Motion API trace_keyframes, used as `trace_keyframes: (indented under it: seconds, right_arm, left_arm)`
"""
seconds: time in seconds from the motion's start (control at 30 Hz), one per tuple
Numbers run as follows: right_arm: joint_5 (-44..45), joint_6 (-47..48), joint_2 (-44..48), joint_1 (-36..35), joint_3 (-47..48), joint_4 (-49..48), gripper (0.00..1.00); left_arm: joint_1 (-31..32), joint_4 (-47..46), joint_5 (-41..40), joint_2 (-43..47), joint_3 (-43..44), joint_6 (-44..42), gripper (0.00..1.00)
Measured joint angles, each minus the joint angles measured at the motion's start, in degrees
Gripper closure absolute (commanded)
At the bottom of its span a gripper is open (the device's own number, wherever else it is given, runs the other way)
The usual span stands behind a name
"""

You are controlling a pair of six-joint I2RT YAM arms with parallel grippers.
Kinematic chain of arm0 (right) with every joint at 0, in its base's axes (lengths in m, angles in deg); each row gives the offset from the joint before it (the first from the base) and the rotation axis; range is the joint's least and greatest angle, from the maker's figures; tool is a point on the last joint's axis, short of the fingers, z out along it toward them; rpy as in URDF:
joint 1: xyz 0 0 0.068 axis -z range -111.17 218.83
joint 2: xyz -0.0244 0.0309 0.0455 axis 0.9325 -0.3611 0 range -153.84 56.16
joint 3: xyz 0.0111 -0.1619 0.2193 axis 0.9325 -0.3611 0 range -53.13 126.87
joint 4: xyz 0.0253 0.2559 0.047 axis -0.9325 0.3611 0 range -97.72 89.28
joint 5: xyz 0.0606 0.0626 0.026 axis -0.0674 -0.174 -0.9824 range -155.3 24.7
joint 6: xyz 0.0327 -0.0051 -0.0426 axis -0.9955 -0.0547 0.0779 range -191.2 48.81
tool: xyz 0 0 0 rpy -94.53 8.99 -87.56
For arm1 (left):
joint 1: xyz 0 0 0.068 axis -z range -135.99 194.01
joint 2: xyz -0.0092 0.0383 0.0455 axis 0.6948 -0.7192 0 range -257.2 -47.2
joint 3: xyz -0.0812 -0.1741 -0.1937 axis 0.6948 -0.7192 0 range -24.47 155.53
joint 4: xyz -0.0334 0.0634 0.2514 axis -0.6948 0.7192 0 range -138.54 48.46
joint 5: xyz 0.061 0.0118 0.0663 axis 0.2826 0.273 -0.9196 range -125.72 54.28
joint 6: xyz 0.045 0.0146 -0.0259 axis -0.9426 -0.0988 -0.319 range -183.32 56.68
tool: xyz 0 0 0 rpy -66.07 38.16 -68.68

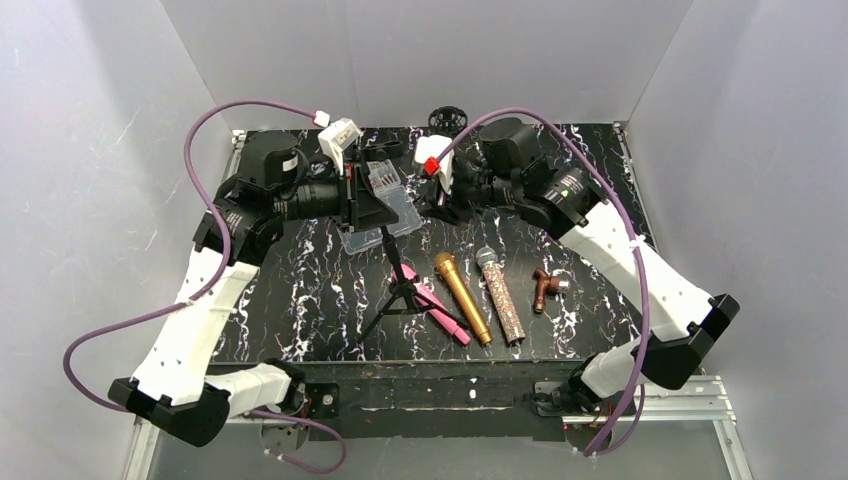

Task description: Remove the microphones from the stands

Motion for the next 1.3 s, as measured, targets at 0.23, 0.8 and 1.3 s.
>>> trace_keyframes:
  seconds: [0.23, 0.8, 1.3]
  right_arm:
    - [-6.69, -8.22, 3.48, 1.27, -5.46, -0.33, 0.54]
    - [-38.82, -51.39, -2.64, 12.7, -14.23, -30.12, 0.28]
    - [-49.05, -57.07, -7.74, 6.19, -14.23, -38.66, 0.36]
  left_arm:
    - [-0.02, 2.49, 4.26, -0.02, 0.68, -7.43, 1.0]
    - [-0.02, 12.92, 21.42, -4.11, 8.9, -32.98, 1.0]
    - [0.02, 13.0, 29.05, -7.3, 8.87, -39.43, 1.0]
